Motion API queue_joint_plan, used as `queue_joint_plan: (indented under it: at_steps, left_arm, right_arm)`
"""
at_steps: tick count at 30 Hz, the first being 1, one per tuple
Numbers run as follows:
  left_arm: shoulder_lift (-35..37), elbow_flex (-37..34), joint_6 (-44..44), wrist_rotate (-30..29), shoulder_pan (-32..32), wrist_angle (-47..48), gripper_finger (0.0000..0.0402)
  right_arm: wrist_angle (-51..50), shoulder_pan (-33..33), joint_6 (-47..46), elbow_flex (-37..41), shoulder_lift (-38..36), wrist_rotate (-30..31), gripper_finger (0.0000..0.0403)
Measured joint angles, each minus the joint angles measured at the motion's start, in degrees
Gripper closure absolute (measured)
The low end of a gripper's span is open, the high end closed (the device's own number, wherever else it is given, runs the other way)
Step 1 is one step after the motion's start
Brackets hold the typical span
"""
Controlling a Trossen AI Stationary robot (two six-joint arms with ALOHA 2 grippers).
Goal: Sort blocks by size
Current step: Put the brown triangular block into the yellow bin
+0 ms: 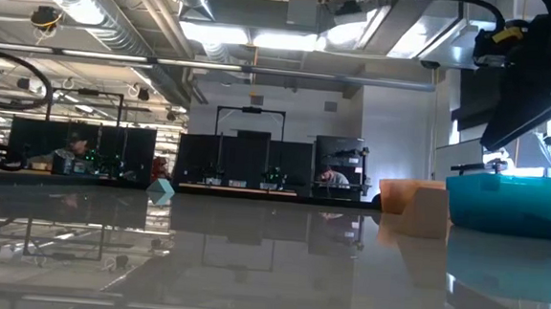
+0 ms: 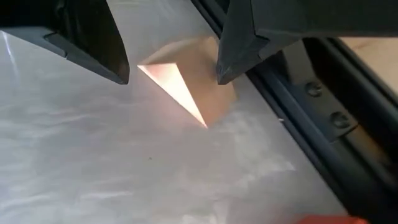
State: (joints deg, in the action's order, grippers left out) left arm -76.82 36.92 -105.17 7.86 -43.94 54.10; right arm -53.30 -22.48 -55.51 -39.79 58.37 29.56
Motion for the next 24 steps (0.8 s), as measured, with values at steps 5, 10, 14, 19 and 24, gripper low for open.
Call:
queue_joint_plan:
  at_steps: [5,10,14,19,24]
  left_arm:
    - [0.0,-0.2,2.0,-0.1,0.2,-2.0,0.0171]
    - [0.0,-0.2,4.0,-3.0,0.2,-6.5,0.0171]
    - [0.0,0.4,7.0,-3.9,1.0,-6.6,0.0171]
    - [0.1,5.2,9.4,-5.6,1.4,0.4,0.0171]
    - [0.1,8.2,-2.3,-5.0,-1.5,6.8,0.0171]
  right_arm:
    - [1.1,0.0,0.1,0.0,0.0,0.0,0.0107]
    - [1.2,0.0,0.3,0.0,0.0,0.0,0.0107]
    - [1.2,0.0,0.5,0.0,0.0,0.0,0.0107]
    - [1.2,0.0,0.5,0.0,0.0,0.0,0.0107]
    - [1.2,0.0,0.5,0.0,0.0,0.0,0.0107]
